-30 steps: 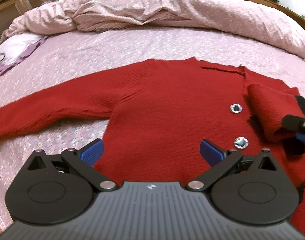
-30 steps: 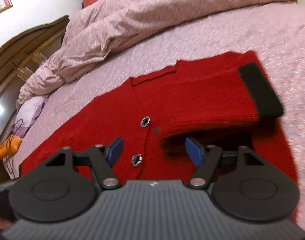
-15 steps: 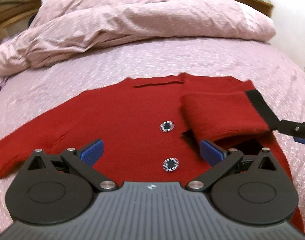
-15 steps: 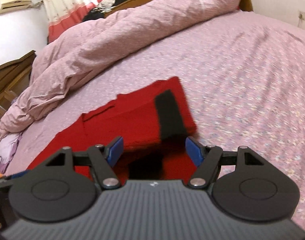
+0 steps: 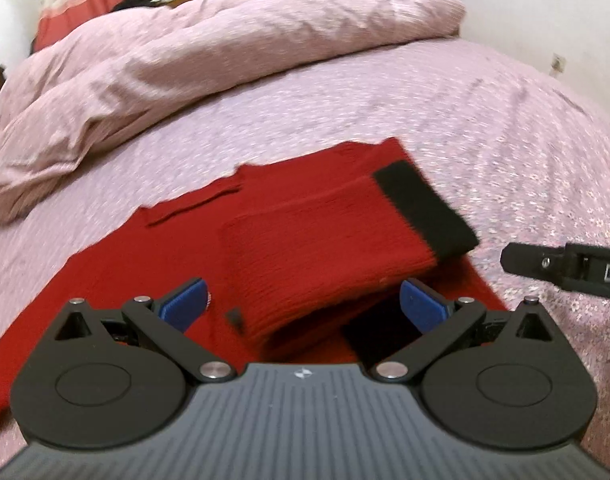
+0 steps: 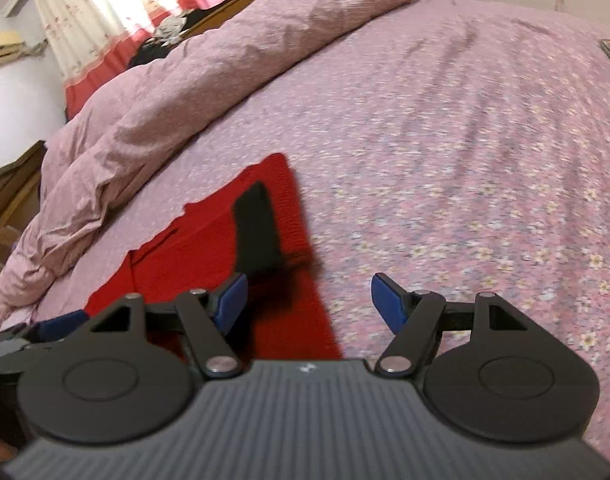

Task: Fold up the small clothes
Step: 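Grasp the black cuff of the folded sleeve with the left tool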

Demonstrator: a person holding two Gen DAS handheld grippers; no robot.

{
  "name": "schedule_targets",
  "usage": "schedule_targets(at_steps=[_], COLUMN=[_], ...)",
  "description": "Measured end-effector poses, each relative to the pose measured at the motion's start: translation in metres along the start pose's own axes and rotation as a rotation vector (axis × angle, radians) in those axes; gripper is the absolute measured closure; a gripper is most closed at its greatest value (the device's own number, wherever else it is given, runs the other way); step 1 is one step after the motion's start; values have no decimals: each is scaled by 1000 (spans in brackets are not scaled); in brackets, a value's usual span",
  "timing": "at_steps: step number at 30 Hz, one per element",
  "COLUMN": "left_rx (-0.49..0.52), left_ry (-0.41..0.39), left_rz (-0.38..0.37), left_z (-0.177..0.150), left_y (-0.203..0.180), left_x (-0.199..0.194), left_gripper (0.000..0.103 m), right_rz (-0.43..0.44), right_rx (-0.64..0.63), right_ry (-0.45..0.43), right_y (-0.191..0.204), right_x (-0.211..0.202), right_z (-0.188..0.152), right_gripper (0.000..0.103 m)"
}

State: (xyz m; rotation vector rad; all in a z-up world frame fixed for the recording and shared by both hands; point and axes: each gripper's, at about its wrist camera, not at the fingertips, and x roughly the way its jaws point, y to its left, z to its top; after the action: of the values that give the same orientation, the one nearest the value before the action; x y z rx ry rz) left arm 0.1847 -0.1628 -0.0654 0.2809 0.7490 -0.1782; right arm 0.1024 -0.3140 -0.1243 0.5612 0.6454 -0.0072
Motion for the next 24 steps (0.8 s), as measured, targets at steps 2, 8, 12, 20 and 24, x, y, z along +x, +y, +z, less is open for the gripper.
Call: schedule_targets(at_steps=[2, 8, 12, 20, 24], left_rx=[25, 82, 136, 129, 117], left_ry=[0, 0, -15, -105, -99], left_rz=[0, 7, 33, 32, 35], left_z=[4, 8, 7, 6, 7], left_y=[-13, -48, -60, -60, -58], left_x=[11, 34, 46, 48, 51], left_gripper=[0, 0, 0, 23, 50], right_rz=[-10, 13, 25, 38, 42], right_rx=[9, 76, 93, 144, 150], right_ry=[2, 16, 24, 21, 21], right_y=[-8, -28, -34, -45, -45], right_x=[1, 6, 11, 13, 12], right_z=[1, 1, 1, 0, -1], right_gripper=[32, 32, 32, 32, 30])
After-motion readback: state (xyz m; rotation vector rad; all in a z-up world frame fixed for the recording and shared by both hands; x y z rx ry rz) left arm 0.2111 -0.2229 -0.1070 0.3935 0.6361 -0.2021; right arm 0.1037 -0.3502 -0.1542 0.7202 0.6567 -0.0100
